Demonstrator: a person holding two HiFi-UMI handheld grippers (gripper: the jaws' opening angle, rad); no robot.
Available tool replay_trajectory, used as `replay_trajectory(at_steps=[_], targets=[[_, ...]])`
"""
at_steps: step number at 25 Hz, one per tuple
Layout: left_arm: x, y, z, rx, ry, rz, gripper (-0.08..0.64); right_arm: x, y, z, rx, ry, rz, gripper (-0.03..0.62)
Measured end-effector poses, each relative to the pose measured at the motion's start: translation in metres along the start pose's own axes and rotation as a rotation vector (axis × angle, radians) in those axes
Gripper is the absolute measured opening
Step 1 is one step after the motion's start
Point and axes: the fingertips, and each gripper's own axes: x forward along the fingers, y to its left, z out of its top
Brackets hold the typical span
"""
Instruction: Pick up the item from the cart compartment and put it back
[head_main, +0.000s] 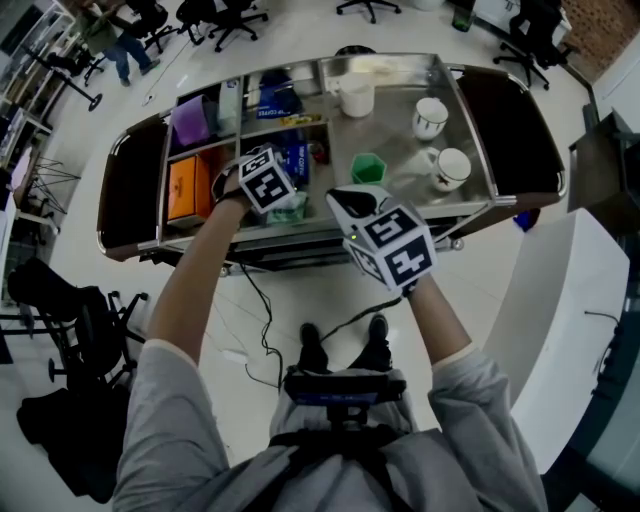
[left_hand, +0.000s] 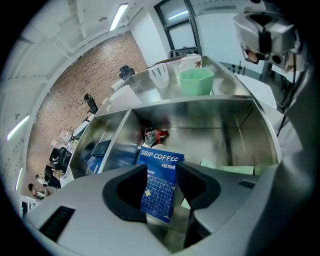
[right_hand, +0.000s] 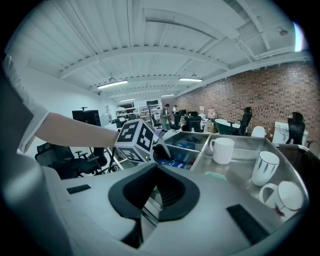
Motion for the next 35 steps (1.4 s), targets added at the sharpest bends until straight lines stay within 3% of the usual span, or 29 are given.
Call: replay_trajectory(at_steps=[9, 14, 16, 19, 22, 35], targets=[[-0.010, -0.001, -0.001, -0.005, -0.010, 0.023, 0.186, -0.003, 0.007, 0.001, 0.002, -0.005, -0.001, 0.009], [-0.027, 0.001, 0.007, -0.047, -0.065, 0.042, 0.186, -0.006, 0.006, -0.002, -0.001, -0.005, -0.007, 0.009], [-0.039, 0.002, 0.013, -0.085, -0.119, 0.054, 0.166, -0.008, 0.005, -0.003, -0.002, -0.005, -0.012, 0.009], [-0.062, 0.009, 0.017, -0.153, -0.212, 0.123, 0.057, -0.013, 0.003, -0.004, -0.004, -0.007, -0.022, 0.009], [-0.086, 0.008, 0.019, -0.220, -0.286, 0.160, 0.008, -0.018, 0.003, -0.001, -0.008, -0.016, -0.030, 0.009], [-0.190, -0.034, -0.006, -0.578, -0.626, 0.246, 0.006, -0.042, 0.015, -0.004, -0.003, -0.059, -0.036, 0.009]])
